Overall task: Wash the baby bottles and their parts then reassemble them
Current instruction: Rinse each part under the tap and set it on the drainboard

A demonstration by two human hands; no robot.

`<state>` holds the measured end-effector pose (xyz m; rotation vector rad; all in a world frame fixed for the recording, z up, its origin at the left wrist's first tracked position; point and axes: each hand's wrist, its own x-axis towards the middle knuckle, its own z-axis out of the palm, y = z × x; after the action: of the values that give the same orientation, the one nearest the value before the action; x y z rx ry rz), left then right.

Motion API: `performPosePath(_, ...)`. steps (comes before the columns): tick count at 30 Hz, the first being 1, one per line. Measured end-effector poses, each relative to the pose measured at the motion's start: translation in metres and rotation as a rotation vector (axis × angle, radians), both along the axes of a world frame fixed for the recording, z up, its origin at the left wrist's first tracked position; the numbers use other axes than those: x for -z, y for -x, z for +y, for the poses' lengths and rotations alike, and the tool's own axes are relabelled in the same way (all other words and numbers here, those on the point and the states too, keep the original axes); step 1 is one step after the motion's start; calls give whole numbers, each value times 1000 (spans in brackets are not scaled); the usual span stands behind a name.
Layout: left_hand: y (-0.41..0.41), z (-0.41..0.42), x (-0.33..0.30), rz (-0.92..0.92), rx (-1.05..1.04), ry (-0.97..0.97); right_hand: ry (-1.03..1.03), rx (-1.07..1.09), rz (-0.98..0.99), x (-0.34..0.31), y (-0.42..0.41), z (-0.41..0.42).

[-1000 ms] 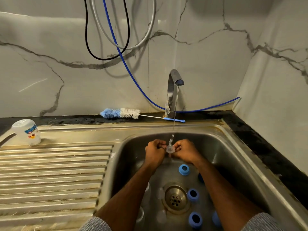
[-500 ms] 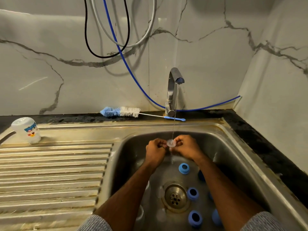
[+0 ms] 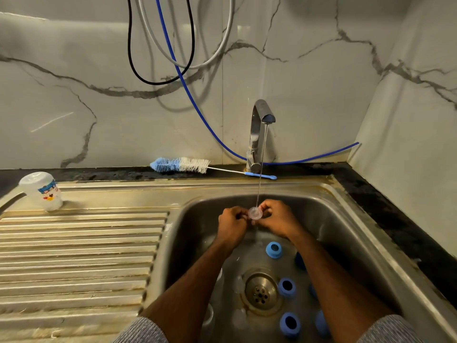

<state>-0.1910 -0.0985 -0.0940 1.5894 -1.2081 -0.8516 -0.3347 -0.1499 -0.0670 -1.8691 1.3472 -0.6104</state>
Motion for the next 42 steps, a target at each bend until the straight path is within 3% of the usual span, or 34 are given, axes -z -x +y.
performPosePath(18,2,3,0,-34,41,7,-110,-10,16,-1,2,1)
performPosePath(42,0,3,6,-74,90,-48,-67,-33,22,-3,12,-4)
